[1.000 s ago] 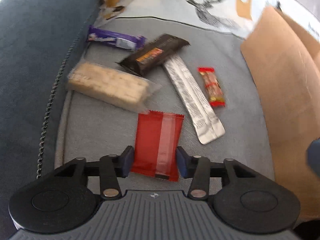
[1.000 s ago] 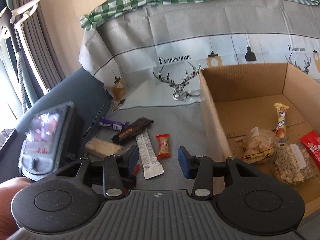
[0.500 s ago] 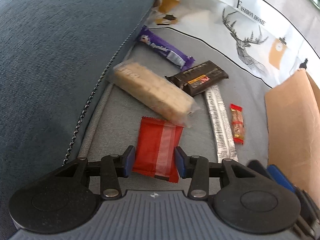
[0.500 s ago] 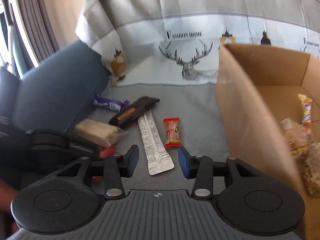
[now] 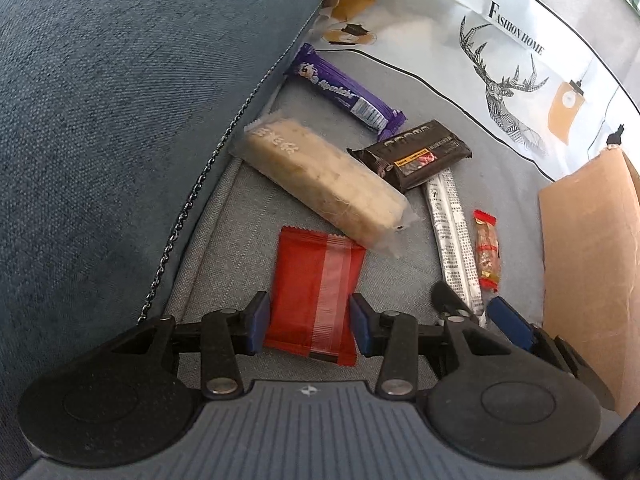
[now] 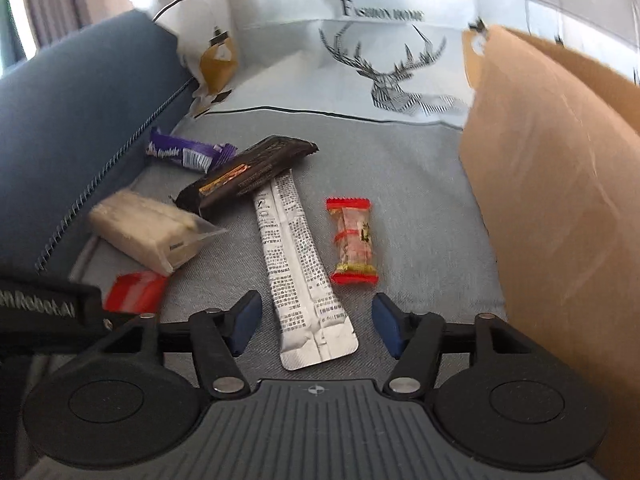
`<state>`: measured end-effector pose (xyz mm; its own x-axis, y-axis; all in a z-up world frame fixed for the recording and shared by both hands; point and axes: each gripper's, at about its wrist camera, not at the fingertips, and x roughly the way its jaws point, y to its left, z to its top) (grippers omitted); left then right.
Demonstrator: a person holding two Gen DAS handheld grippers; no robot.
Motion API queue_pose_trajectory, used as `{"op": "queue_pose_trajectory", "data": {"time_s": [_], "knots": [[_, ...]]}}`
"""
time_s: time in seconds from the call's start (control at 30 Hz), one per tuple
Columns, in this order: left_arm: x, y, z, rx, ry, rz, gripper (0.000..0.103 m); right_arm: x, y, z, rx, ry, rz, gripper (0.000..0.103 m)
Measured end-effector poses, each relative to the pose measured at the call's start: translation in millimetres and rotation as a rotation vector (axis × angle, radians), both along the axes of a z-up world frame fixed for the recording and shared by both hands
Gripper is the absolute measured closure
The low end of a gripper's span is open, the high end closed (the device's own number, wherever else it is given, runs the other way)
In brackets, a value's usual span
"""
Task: Organize snacks
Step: 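Grasp the red wafer packet with the left gripper while the right grasps the silver stick packet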
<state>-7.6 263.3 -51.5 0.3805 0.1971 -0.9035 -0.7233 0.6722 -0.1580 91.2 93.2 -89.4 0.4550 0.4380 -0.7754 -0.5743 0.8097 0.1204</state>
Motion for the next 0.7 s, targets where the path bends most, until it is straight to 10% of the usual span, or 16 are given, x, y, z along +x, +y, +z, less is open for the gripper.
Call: {"op": "queue_pose_trajectory", "data": {"time_s": [0.13, 0.7], "knots": [[1, 1, 0, 0.0, 0.003, -0.004, 0.056, -4, -5, 3, 0.013, -0.021, 0.012, 0.067], [2, -16, -2, -0.022, 0.003, -0.129, 0.055, -64, -62, 55, -0.03, 0.065, 0.185, 0.068]]}}
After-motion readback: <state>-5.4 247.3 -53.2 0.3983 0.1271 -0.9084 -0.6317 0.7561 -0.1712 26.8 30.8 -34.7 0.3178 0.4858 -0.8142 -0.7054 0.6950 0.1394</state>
